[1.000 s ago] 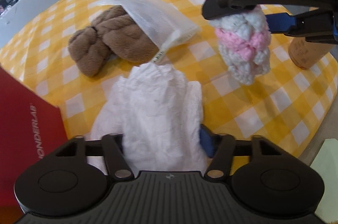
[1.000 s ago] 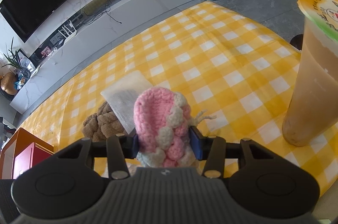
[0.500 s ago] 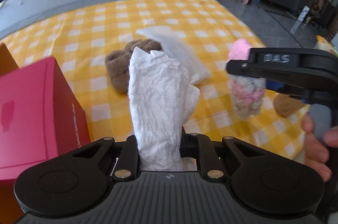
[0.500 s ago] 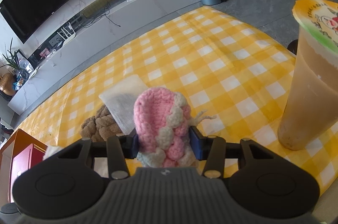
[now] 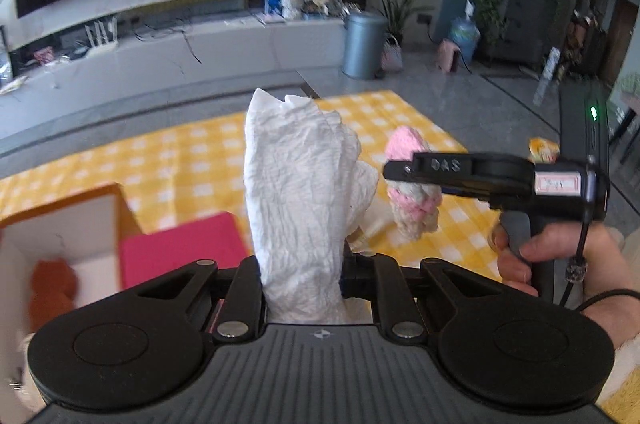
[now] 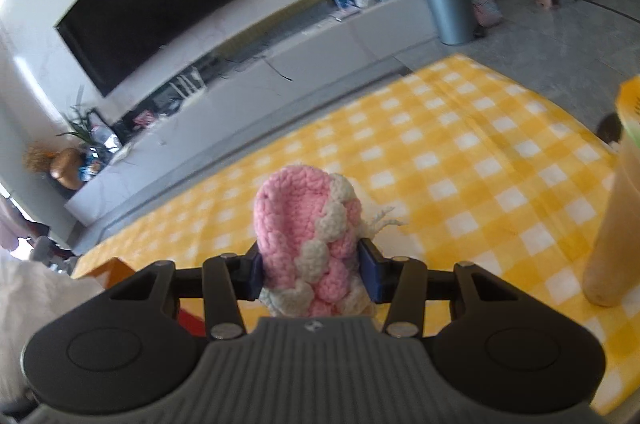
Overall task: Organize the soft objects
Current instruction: 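Carry the white paper and pink hat over the cardboard box with both tools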
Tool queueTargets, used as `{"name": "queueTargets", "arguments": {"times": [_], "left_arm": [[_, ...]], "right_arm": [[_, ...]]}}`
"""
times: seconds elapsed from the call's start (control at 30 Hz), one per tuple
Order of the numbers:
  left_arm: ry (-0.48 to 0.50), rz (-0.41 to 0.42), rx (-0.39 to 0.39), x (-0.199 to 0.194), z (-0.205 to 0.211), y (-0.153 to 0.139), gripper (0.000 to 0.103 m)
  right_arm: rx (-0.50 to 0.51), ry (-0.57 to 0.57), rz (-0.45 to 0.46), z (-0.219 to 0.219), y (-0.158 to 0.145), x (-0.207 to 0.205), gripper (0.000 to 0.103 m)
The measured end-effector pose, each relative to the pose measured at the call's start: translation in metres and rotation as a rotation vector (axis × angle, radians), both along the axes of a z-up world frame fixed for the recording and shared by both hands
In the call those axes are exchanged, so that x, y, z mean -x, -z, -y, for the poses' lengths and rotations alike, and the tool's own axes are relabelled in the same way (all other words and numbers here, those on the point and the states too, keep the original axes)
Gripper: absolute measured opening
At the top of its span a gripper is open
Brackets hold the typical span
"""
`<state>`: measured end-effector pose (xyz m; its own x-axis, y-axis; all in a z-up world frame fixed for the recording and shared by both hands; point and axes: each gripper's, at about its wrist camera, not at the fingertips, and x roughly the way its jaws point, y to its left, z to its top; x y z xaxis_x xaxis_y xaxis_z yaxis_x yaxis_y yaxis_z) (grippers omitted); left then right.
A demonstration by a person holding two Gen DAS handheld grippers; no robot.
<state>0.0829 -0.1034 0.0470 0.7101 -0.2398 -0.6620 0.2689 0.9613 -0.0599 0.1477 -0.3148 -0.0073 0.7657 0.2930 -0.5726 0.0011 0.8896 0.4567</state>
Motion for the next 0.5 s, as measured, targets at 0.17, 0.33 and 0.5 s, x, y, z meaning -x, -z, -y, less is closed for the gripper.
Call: {"name": "queueTargets", "arguments": {"times": [0.17, 0.33, 0.5], "left_arm": [[-0.098, 0.066, 0.053, 0.012, -0.051, -0.025, 0.017], [-0.220, 0.112, 0.107, 0.014, -0.102, -0.033, 0.017], [-0.329, 0.146, 0.215, 0.022, -0.154, -0.028, 0.017]], "right_arm": [[0.002, -0.058, 0.096, -0.029, -0.029, 0.014, 0.046], [-0.031, -0.138, 0.183, -0.058, -0.054, 0.029, 0.046], [-0.041, -0.240, 0.253, -0.102, -0.069, 0.045, 0.046]]}}
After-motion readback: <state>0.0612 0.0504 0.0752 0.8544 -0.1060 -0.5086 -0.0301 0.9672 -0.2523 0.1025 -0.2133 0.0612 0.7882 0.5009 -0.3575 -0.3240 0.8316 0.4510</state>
